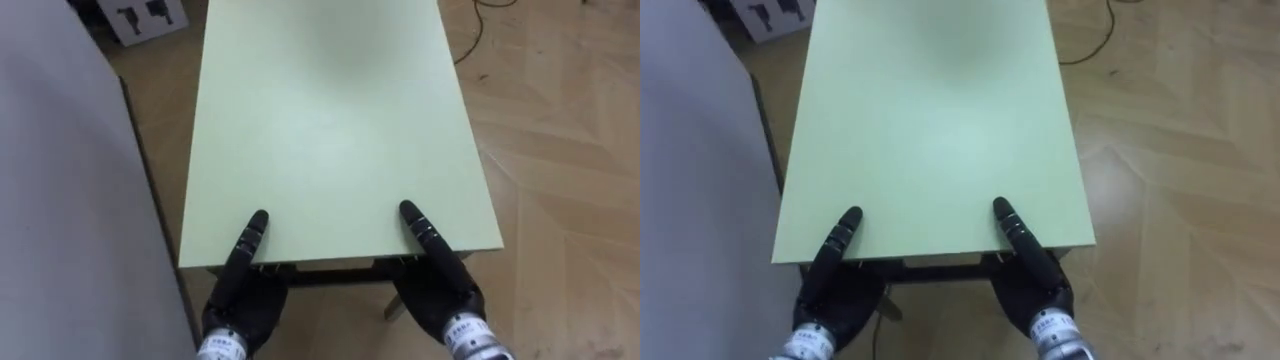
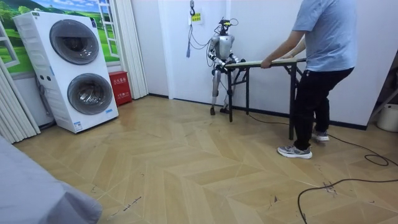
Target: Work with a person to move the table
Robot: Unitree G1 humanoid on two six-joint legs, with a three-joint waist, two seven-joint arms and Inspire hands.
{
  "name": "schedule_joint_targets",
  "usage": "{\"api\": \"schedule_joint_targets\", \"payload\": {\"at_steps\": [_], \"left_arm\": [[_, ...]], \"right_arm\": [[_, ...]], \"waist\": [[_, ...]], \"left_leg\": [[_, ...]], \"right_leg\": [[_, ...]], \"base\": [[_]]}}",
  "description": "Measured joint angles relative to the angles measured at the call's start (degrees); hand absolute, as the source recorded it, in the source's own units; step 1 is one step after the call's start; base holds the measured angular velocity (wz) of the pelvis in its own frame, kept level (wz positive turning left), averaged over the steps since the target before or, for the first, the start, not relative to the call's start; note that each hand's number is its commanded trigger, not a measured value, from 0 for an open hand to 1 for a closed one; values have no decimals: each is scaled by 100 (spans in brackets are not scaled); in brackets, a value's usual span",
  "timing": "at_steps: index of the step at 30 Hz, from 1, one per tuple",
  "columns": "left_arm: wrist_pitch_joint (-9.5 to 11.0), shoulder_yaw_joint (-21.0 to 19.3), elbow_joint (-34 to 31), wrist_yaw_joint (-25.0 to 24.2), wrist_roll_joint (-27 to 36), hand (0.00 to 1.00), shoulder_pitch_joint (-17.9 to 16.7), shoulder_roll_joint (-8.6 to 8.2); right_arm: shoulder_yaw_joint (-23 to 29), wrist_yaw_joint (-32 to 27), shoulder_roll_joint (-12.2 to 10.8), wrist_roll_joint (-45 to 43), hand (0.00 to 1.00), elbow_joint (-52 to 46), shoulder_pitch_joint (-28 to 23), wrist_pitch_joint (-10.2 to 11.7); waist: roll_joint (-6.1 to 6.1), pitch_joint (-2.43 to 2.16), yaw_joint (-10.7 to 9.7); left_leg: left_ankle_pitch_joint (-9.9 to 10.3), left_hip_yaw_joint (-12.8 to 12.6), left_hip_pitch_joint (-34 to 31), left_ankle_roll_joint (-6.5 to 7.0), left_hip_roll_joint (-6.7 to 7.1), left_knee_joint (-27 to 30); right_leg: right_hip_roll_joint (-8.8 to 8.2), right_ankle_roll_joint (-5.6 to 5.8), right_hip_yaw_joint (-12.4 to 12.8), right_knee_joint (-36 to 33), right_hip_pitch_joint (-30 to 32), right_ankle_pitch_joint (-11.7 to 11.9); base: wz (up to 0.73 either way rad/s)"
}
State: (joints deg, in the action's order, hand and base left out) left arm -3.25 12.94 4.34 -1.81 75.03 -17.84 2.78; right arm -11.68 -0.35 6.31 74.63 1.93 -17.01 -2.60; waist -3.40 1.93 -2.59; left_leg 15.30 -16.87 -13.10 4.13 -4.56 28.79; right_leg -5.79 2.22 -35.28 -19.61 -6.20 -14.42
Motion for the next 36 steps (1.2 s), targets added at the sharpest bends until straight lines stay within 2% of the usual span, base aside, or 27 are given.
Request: {"api": "schedule_joint_targets", "payload": {"at_steps": [1, 2, 3, 4, 5, 8, 11, 14, 15, 17, 20, 23, 25, 29, 36], "left_arm": [[-15, 2, 3, 4, -76, 100, 70, -45], [-15, -7, 3, 21, -84, 100, 108, -78], [-16, -9, 2, 22, -81, 100, 106, -90], [-19, -12, 4, 41, -71, 100, 105, -93], [-27, 31, 25, 85, -73, 100, 91, -100], [-40, 26, 41, 95, -70, 100, 32, -163], [-32, 31, 41, 103, -86, 100, 30, -185], [2, 82, 40, 103, -85, 100, 28, -166], [3, 88, 40, 103, -81, 100, 28, -158], [18, 105, 40, 121, -83, 100, 30, -155], [91, 125, 38, 140, -79, 100, 24, -131], [94, 136, 20, 211, -48, 100, 25, -6], [96, 138, 16, 243, -33, 100, 26, 13], [95, 133, -16, 309, -46, 100, 30, 30], [77, 154, -17, 378, -50, 100, 23, 63]], "right_arm": [[40, 1, -37, -36, 100, -1, 3, -1], [78, 1, -64, -74, 100, -20, 16, -1], [83, 0, -57, -87, 100, -28, 19, -1], [103, -16, -38, -111, 100, -24, 8, -3], [111, -30, -23, -91, 100, -11, -28, -5], [123, -33, 38, -96, 100, -10, 3, -12], [114, -35, 48, -85, 100, -19, 4, -14], [104, -41, 37, -95, 100, -20, 6, -14], [104, -42, 38, -96, 100, -20, 6, -14], [99, -66, 78, -67, 100, -19, 1, -18], [51, -92, 58, -69, 100, -7, -17, -18], [32, -108, 1, -37, 100, 37, -54, -18], [16, -123, 4, -34, 100, 37, -54, -16], [-8, -156, 4, -13, 100, 39, -55, -5], [-25, -176, 28, 125, 100, 112, -61, -10]], "waist": [[81, -12, -54], [68, -10, 4], [58, -11, 31], [55, -8, 61], [46, -10, 13], [33, -10, 150], [34, -12, 305], [40, -14, 301], [41, -13, 292], [99, -14, 215], [240, -18, 155], [392, -17, 117], [415, -17, 174], [414, -17, 285], [398, -13, 259]], "left_leg": [[-149, 274, 32, 132, 186, -354], [-255, 353, 29, 152, 250, -532], [-291, 371, 35, 160, 267, -589], [-321, 480, 54, 175, 341, -635], [-353, 601, 114, 188, 427, -672], [-485, 588, 186, 198, 529, -904], [-491, 592, 196, 209, 544, -944], [-506, 673, 220, 235, 643, -996], [-507, 683, 226, 240, 660, -997], [-542, 844, 260, 300, 775, -1046], [-569, 988, 325, 331, 878, -1079], [-568, 1100, 428, 332, 940, -1098], [-568, 1109, 424, 331, 939, -1104], [-566, 1116, 341, 326, 937, -1086], [-542, 1312, 219, 273, 933, -968]], "right_leg": [[-37, -13, 496, -184, 338, -167], [19, -62, 972, 57, 626, -265], [38, -79, 1110, 175, 761, -246], [35, -65, 1214, 306, 982, 38], [-30, -114, 1203, 238, 1002, 233], [-170, -110, 1030, 135, 960, 229], [-248, -50, 944, -35, 960, 193], [-366, 42, 924, -253, 962, 117], [-380, 62, 944, -298, 962, 103], [-385, 118, 1251, -407, 956, 61], [-356, 155, 1694, -363, 886, 23], [-251, 169, 1984, 18, 592, 34], [-195, 188, 2097, 244, 500, 82], [-126, 208, 2092, 635, 374, 137], [-44, 207, 2081, 705, 330, 137]], "base": [[60], [38], [31], [62], [62], [27], [31], [36], [41], [44], [34], [23], [4], [1], [16]]}}
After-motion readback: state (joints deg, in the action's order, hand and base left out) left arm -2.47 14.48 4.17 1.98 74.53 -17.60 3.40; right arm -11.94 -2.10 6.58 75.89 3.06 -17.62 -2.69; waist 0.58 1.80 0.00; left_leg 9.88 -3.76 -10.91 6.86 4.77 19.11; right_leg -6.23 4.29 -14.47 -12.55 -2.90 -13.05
